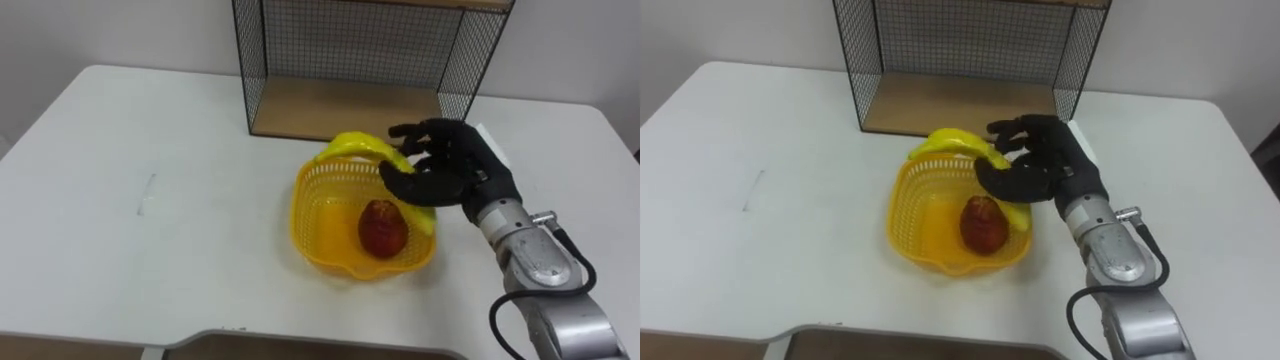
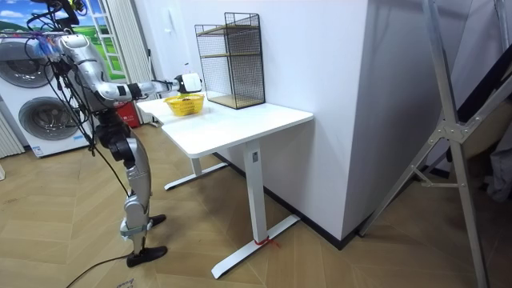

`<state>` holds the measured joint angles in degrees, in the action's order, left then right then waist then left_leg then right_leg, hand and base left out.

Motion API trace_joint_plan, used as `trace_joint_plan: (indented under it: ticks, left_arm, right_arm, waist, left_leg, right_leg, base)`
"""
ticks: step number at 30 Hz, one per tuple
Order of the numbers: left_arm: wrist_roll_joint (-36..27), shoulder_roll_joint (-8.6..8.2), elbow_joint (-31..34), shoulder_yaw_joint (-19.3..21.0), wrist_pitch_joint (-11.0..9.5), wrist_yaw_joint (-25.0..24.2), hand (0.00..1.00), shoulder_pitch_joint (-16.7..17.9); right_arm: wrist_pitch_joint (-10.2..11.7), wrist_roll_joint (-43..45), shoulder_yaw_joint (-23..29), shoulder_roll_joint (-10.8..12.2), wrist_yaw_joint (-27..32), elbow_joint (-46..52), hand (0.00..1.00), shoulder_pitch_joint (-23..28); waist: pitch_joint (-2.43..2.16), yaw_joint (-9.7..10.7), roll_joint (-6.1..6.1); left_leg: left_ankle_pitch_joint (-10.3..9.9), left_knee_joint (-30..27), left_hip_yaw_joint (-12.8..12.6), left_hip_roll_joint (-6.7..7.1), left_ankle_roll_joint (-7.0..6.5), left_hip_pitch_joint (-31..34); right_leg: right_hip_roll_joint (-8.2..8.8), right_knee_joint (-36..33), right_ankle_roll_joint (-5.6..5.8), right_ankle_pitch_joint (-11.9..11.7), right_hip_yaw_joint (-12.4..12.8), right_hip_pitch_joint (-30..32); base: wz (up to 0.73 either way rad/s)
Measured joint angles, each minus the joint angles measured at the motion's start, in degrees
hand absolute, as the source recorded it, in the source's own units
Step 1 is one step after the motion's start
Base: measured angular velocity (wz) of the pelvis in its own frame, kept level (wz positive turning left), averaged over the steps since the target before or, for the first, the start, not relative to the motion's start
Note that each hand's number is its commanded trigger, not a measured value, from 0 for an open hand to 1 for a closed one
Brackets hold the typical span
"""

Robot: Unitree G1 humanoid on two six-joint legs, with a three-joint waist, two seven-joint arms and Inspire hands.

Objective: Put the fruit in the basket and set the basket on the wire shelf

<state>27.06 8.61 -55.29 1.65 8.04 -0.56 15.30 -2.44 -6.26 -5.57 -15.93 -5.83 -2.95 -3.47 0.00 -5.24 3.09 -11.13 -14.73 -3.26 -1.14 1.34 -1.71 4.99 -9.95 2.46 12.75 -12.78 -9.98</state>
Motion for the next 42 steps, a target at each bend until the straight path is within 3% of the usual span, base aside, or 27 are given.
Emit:
trace_joint_plan:
  ticks: [30, 36, 42]
  left_arm:
    - [-0.9, 0.27, 0.6, -0.1, -0.1, 0.0, 0.00, -0.1]
    - [-3.8, 0.31, 0.5, 0.4, -1.1, 0.0, 0.00, 0.3]
    - [-12.5, 0.32, -0.9, 2.5, -2.4, 0.2, 0.00, 1.7]
  right_arm:
    - [-0.1, 4.0, 0.0, 0.0, -1.0, 1.2, 0.00, 0.5]
    - [-0.1, 3.8, 0.1, 0.0, 0.3, 1.2, 0.00, 2.4]
    - [-0.1, -2.0, 1.1, 0.0, 2.2, -0.8, 0.00, 2.6]
  waist:
    - [-0.01, 0.5, -0.11]
    - [-0.14, 0.4, -0.20]
    - [-0.18, 0.5, -0.41]
  left_leg:
    - [0.0, -0.9, 0.3, -0.04, -0.01, 0.4]
    - [0.0, -0.9, 0.3, 0.01, -0.02, 0.6]
    - [0.0, -0.9, 0.4, 0.03, -0.03, 0.5]
  right_leg:
    - [-0.01, -0.5, -0.03, 0.0, -0.1, 0.0]
    - [-0.03, 0.1, -0.01, -0.1, -0.2, 0.0]
    - [0.00, 0.1, 0.01, -0.2, -0.5, -0.2]
  base:
    - [0.00]
    - [0.00]
    - [0.01]
